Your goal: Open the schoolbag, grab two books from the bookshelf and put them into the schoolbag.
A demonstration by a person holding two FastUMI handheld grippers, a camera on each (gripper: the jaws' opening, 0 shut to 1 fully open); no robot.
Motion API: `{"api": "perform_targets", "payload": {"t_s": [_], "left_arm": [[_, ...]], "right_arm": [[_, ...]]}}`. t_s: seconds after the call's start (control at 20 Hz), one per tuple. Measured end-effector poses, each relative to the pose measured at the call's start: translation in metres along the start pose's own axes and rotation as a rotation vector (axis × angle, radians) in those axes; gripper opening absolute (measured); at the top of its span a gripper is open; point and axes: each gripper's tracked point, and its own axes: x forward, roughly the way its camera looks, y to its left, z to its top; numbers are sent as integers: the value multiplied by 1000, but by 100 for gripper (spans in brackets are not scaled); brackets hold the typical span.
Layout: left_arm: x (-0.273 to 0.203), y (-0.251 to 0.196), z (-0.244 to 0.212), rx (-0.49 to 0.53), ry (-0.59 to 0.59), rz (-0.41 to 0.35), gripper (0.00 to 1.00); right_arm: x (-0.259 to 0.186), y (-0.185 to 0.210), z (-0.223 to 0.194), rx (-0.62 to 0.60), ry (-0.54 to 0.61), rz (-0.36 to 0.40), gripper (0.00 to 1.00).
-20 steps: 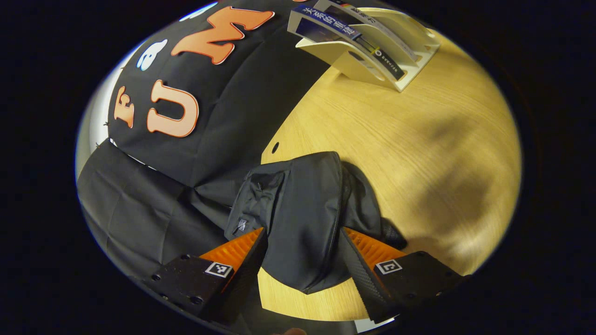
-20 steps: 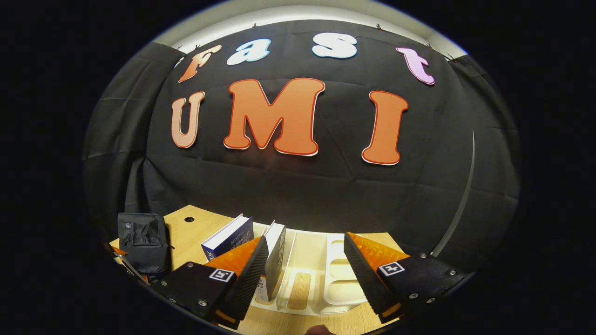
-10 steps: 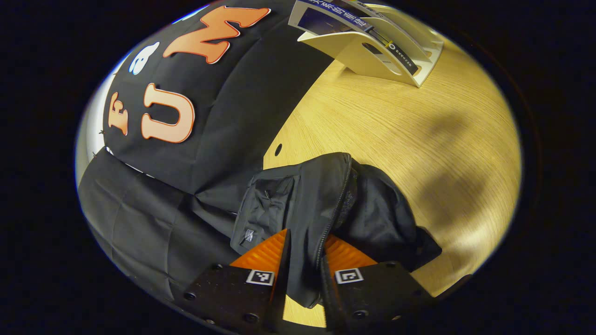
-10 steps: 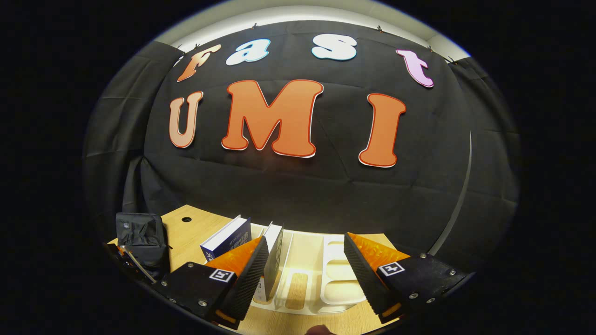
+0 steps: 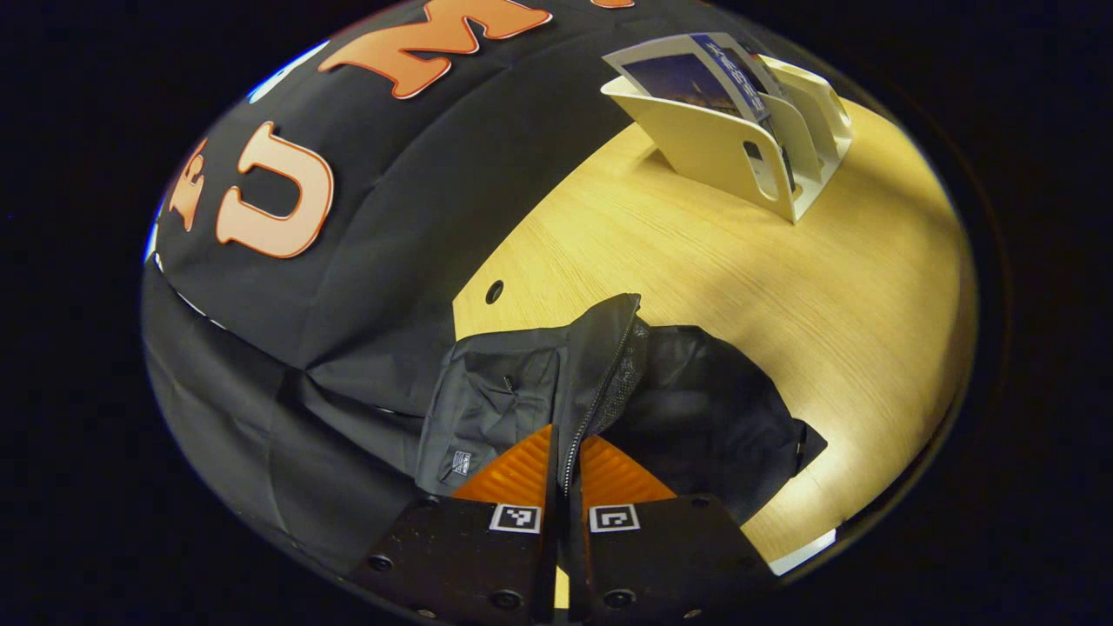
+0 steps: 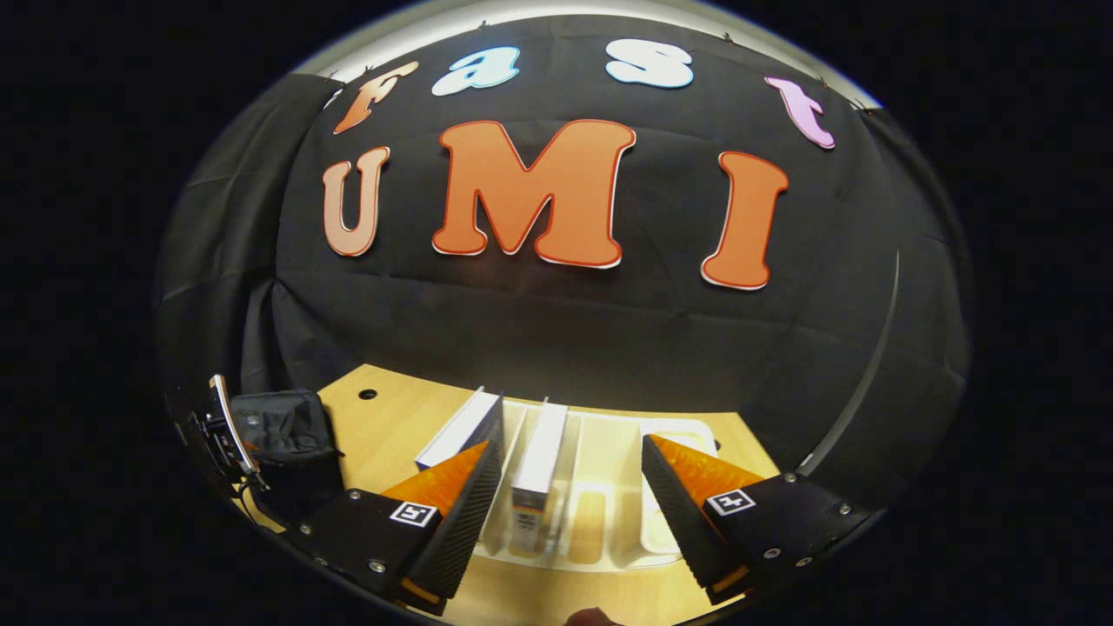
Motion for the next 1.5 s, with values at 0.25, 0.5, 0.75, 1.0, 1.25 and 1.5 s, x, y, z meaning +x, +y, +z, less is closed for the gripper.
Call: {"api": "perform_targets", "payload": {"t_s": [0.25, 0.5, 0.75, 1.0, 1.25, 1.5], "left_arm": [[-9, 35, 11, 55, -54, -131, 6], [-18, 68, 20, 79, -101, -274, 5], [-23, 105, 35, 61, -136, -365, 5], [-20, 114, 37, 37, -130, -391, 5], [-23, 112, 38, 4, -107, -375, 5], [-21, 107, 38, -64, -62, -349, 5]], "right_arm": [[16, 35, 10, -23, 89, -12, 96], [25, 76, 13, 116, 267, 73, 97], [46, 86, 18, 103, 408, 83, 97], [67, 91, 5, -6, 602, 112, 97], [97, 99, -20, -34, 791, 128, 94], [123, 89, -66, -43, 966, 54, 77]]}}
